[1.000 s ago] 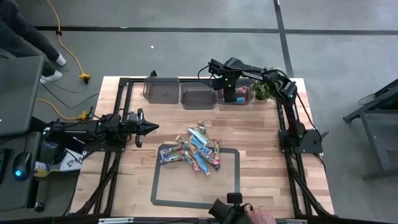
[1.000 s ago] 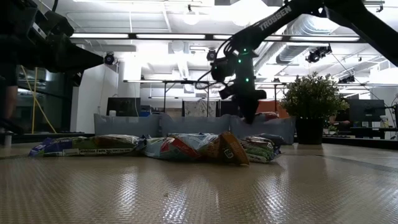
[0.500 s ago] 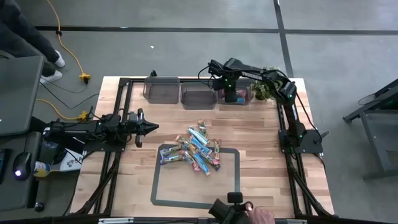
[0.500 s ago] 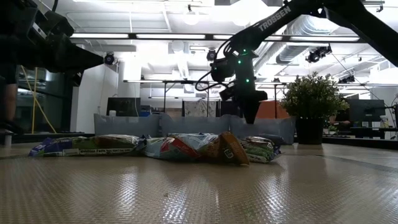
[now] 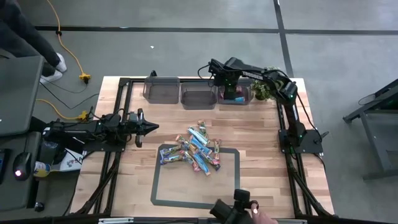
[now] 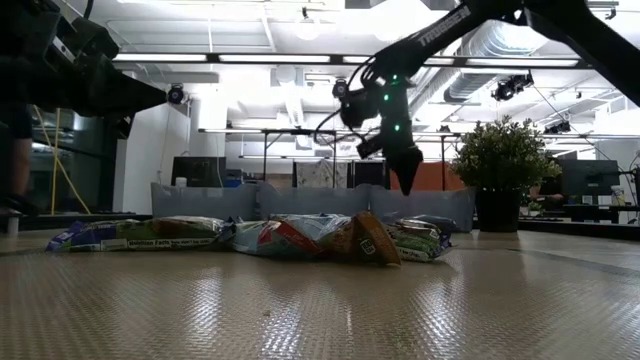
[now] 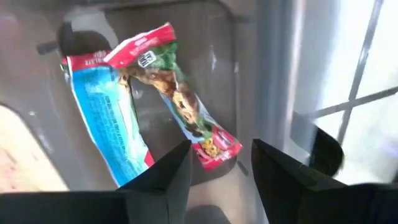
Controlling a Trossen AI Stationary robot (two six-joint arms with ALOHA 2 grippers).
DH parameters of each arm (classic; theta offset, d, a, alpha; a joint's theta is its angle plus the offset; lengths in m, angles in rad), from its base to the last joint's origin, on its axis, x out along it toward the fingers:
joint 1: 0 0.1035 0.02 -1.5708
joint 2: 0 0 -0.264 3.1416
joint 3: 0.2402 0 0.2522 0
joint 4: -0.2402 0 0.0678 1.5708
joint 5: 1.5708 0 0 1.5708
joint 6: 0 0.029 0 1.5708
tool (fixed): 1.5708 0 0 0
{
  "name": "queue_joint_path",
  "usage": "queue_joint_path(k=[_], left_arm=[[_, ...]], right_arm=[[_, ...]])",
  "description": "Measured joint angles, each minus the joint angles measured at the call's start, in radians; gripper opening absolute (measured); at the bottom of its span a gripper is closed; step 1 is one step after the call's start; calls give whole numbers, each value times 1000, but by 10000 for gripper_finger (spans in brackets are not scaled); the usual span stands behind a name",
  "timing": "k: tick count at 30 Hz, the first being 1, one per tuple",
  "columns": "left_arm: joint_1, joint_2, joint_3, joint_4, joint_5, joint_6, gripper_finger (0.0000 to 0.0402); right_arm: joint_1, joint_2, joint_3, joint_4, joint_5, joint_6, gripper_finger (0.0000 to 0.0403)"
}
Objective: Pick and place Granola Bars by type
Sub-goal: Put the red granola bar into the right black bin
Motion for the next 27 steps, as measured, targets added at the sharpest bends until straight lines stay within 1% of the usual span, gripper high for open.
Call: queue_joint_path(k=[7,10,15,18,23,27], left_arm=[[0,0,0,0,-2,0,1],[0,0,0,0,-2,0,1],[0,0,0,0,-2,0,1],[0,0,0,0,-2,0,1],[0,0,0,0,-2,0,1],[0,0,0,0,-2,0,1]], right_arm=[[3,-100,2,22,-33,58,152],[5,-150,2,38,-90,141,152],[4,-224,2,64,-252,355,152],[6,-260,2,68,-362,441,152],[20,-311,2,78,-570,526,152],[48,-336,2,87,-693,540,152]])
